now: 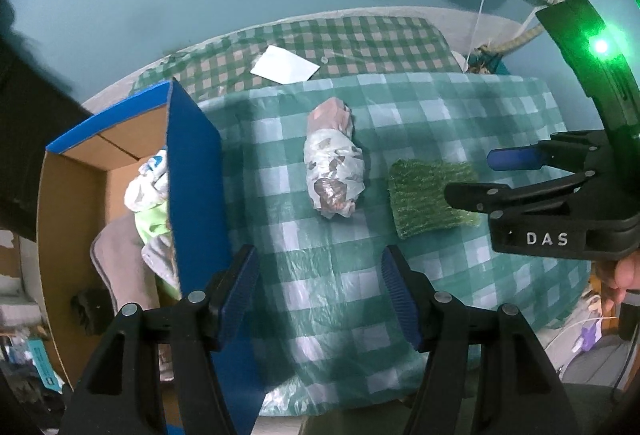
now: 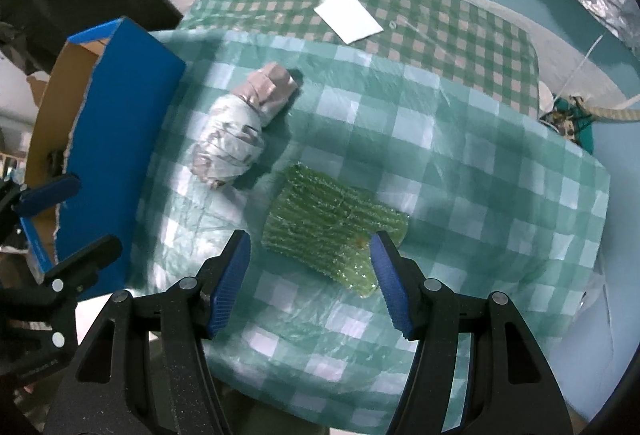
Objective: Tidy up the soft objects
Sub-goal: 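Close the right gripper on the green glittery scrubber pad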
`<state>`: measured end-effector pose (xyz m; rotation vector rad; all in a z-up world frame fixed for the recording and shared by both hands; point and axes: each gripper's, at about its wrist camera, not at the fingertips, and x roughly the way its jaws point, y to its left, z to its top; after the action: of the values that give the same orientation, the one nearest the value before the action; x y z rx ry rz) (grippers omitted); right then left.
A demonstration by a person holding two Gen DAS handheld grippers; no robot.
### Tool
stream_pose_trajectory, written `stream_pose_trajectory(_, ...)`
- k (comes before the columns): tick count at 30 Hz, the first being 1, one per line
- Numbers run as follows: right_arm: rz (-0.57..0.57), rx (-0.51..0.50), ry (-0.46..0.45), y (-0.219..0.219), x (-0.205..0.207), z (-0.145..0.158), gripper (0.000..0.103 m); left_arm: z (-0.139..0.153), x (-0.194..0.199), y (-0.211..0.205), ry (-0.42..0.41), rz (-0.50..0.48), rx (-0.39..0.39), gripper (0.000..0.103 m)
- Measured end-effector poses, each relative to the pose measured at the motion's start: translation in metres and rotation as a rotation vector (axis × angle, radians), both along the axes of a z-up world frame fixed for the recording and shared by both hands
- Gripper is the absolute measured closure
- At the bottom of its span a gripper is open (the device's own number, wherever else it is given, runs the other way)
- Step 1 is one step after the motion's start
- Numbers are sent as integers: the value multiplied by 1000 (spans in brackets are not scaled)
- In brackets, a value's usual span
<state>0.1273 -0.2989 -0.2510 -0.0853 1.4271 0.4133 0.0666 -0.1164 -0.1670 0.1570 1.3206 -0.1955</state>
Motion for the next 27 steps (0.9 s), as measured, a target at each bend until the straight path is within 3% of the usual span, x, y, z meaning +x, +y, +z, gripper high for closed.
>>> stream_pose_trajectory(12, -18, -75, 52, 8, 6, -50, 40, -30, 15, -6, 43, 15, -8, 38)
stream_pose_trajectory(27, 4, -144, 11, 20, 8, -71, 39, -49, 25, -4, 74, 42, -29, 38)
